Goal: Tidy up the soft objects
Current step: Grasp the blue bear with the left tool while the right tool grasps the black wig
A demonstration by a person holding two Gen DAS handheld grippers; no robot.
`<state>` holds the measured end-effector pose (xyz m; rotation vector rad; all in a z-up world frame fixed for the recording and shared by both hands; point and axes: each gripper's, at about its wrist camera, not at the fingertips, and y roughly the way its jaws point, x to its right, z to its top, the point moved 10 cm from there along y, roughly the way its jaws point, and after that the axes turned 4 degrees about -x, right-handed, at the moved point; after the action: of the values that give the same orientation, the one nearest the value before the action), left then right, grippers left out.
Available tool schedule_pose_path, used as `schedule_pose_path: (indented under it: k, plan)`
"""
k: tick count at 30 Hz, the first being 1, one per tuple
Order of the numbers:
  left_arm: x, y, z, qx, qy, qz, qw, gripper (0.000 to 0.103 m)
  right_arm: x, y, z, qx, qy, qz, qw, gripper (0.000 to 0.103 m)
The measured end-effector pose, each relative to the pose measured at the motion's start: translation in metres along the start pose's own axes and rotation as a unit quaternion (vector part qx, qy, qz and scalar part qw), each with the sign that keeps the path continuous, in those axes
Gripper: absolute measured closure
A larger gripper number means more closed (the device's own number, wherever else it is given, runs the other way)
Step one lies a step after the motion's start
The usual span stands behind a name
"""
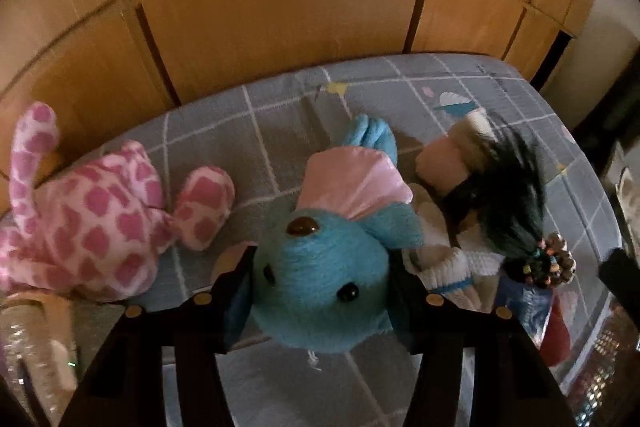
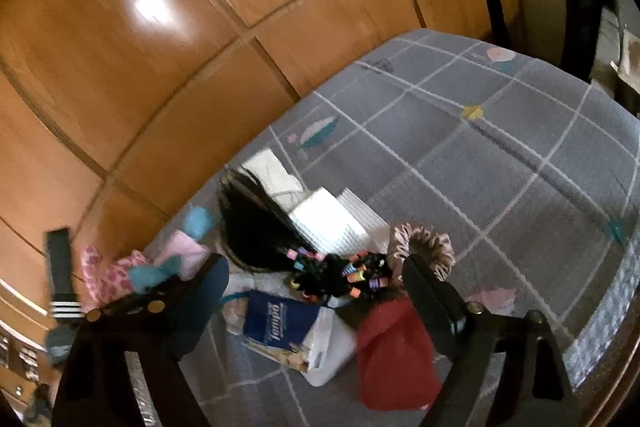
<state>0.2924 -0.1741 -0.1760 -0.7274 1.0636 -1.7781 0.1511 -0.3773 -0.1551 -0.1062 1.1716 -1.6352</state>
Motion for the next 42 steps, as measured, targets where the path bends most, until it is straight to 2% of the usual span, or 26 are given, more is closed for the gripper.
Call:
schedule_pose_path:
  k: [4,6,11,14,18,22,24,26,29,32,38,42]
  plan:
    - [-0.001,-0.016,0.005,0.014,0.011,0.003,0.9998,0.045,-0.013,0.019,-0.01,-0.044,-0.054,-0.023,0.997,0.017]
    - [-0.005,-0.029,0.011,0.027,0.012,0.005,0.9995,0.045,-0.017,0.024,-0.012,-0.052,-0.082,-0.039,0.995,0.017]
    - [-0.028,-0.068,0.033,0.068,-0.006,0.012,0.9976,0.045,-0.028,0.043,-0.008,-0.074,-0.166,-0.074,0.981,0.018]
    - [-0.057,-0.087,0.043,0.083,-0.032,0.023,0.9957,0.045,-0.029,0.059,-0.004,-0.089,-0.195,-0.094,0.972,0.025]
    - [-0.105,-0.106,0.049,0.098,-0.08,0.038,0.9913,0.045,-0.021,0.077,-0.004,-0.114,-0.194,-0.108,0.968,0.034]
    - [-0.166,-0.132,0.044,0.116,-0.139,0.058,0.9818,0.045,-0.015,0.086,-0.006,-0.131,-0.186,-0.112,0.967,0.043]
    - [-0.196,-0.145,0.035,0.124,-0.165,0.069,0.976,0.045,-0.014,0.089,-0.008,-0.138,-0.179,-0.109,0.968,0.05]
    - [-0.23,-0.161,0.018,0.132,-0.194,0.083,0.9685,0.045,-0.013,0.093,-0.01,-0.152,-0.163,-0.09,0.971,0.058]
    - [-0.275,-0.182,-0.014,0.143,-0.231,0.101,0.9572,0.045,-0.013,0.092,-0.01,-0.156,-0.146,-0.074,0.974,0.059]
    - [-0.319,-0.199,-0.064,0.142,-0.268,0.121,0.9451,0.045,-0.013,0.091,-0.01,-0.158,-0.139,-0.072,0.975,0.06]
    - [-0.362,-0.206,-0.175,0.124,-0.33,0.14,0.9253,0.045,-0.013,0.091,-0.012,-0.16,-0.144,-0.079,0.973,0.06]
    - [-0.372,-0.202,-0.242,0.11,-0.37,0.147,0.9108,0.045,-0.014,0.092,-0.014,-0.16,-0.153,-0.09,0.971,0.059]
